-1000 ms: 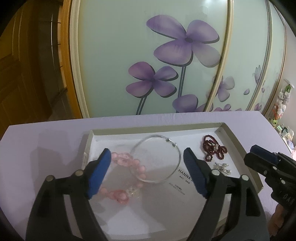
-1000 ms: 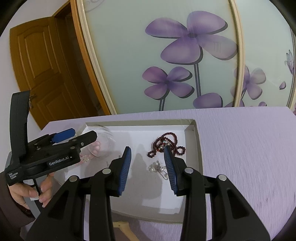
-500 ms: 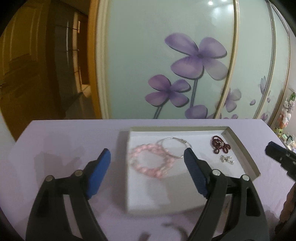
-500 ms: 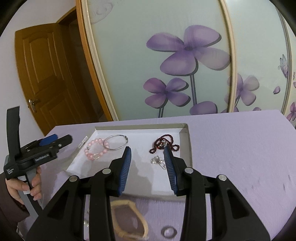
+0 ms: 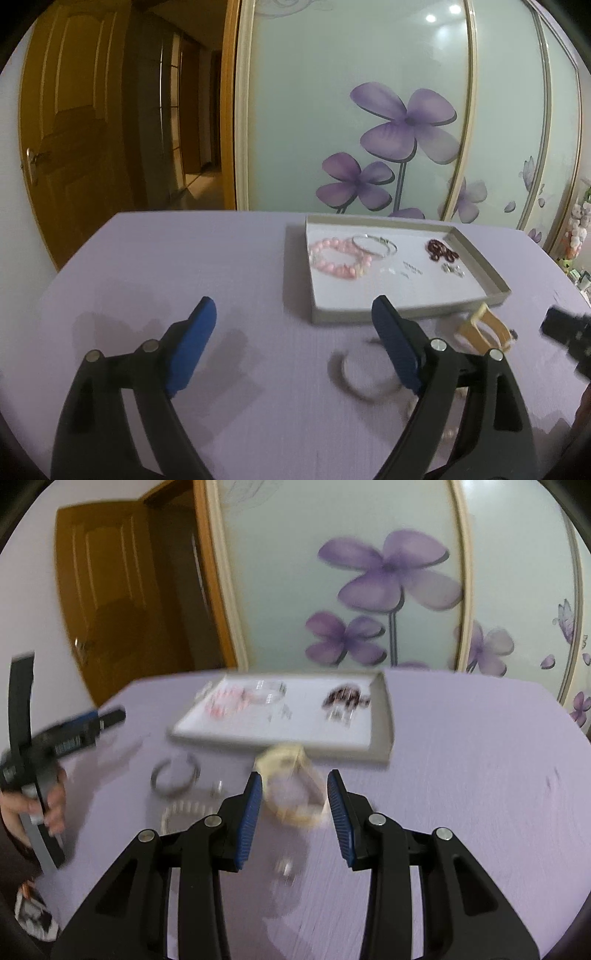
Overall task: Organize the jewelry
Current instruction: 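Grasp the pearl drop earring with the right gripper while the left gripper moves toward the grey cuff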
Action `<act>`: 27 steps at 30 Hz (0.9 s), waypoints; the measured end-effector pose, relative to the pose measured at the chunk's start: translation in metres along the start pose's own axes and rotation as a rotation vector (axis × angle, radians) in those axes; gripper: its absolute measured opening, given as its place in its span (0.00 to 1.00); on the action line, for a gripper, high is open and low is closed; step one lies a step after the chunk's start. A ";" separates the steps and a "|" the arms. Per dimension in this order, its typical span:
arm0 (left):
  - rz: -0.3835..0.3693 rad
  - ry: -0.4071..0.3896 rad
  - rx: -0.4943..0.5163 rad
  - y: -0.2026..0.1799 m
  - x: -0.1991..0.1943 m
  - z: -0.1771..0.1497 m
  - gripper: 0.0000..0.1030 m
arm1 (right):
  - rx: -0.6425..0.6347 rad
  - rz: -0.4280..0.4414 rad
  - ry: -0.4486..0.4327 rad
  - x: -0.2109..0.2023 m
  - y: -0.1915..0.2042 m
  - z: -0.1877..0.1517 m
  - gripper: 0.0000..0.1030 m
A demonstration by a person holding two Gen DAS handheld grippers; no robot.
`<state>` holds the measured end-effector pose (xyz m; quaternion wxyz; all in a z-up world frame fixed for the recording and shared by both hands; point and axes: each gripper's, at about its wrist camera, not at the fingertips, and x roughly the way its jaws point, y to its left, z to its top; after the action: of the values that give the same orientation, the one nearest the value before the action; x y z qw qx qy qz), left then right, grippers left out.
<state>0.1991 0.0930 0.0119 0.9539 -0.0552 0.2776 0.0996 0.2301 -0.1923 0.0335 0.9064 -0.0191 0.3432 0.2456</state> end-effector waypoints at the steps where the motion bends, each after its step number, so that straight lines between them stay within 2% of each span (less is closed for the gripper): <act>1: 0.000 0.001 -0.004 0.001 -0.003 -0.004 0.84 | -0.001 0.004 0.017 0.001 0.002 -0.006 0.37; 6: 0.019 -0.014 -0.029 0.008 -0.013 -0.013 0.85 | 0.006 0.008 0.101 0.008 0.007 -0.028 0.37; 17: 0.033 -0.021 -0.056 0.017 -0.016 -0.013 0.86 | -0.022 -0.064 0.227 0.029 0.016 -0.037 0.29; 25: 0.016 0.010 -0.043 0.010 -0.010 -0.017 0.86 | -0.039 -0.087 0.243 0.035 0.018 -0.036 0.24; 27: 0.010 0.021 -0.040 0.006 -0.008 -0.018 0.86 | -0.039 -0.091 0.244 0.036 0.019 -0.035 0.17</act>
<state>0.1822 0.0952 0.0008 0.9492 -0.0739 0.2858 0.1094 0.2233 -0.1675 -0.0135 0.8676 -0.0818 0.4447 0.2069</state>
